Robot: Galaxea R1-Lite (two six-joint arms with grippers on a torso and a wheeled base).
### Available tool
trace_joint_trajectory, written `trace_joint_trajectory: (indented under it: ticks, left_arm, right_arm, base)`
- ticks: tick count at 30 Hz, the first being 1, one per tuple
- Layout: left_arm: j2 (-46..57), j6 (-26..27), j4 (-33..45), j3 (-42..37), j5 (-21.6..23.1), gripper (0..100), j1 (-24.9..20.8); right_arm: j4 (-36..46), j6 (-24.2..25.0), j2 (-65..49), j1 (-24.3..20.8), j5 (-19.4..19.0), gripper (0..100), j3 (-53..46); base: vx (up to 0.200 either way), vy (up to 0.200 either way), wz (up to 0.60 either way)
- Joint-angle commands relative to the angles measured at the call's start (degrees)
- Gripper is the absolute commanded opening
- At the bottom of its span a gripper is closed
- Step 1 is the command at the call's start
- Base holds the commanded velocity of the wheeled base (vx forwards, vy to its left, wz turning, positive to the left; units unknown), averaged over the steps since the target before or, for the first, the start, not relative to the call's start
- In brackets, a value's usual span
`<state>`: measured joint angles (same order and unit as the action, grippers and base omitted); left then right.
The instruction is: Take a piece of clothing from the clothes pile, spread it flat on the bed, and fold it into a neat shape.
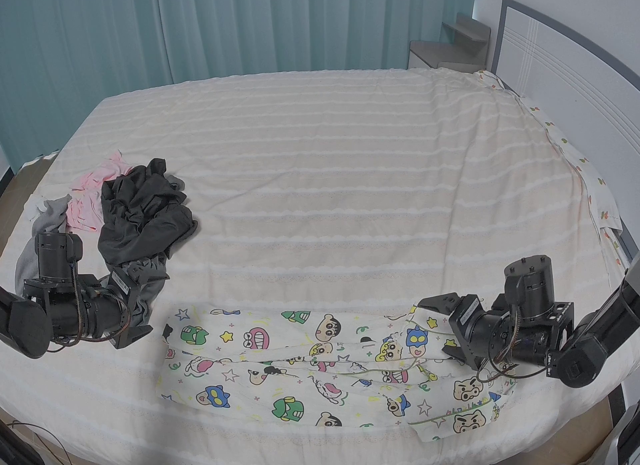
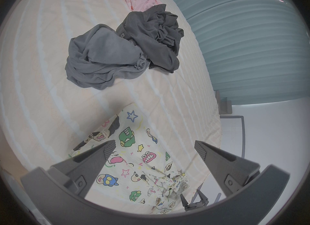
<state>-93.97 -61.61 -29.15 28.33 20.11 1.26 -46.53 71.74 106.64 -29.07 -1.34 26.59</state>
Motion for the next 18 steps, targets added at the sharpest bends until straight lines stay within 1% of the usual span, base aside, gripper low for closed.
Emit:
trace_joint_trajectory:
  ticks: [1,7,18]
  left_arm:
    - [0.10,-0.18,-1.26,-1.26,0.01,100,-0.03]
    - [-0.78,-0.18,-4.60,-2.49,-0.25,100,-0.11]
    - [-0.78,-0.18,-4.87,-2.75,-0.25,100,-0.20]
  right_arm:
    - [0.56,0.86,-0.21,-2.13,-0.07,100,-1.28]
    - [0.21,1.03,4.36,-1.51,-0.07,100,-1.45]
    - [-0.05,1.91,8.76,2.62,-0.15,100,1.10]
  base:
    - [0.000,0.000,0.00]
    - [0.000,0.000,0.00]
    - [0.000,0.000,0.00]
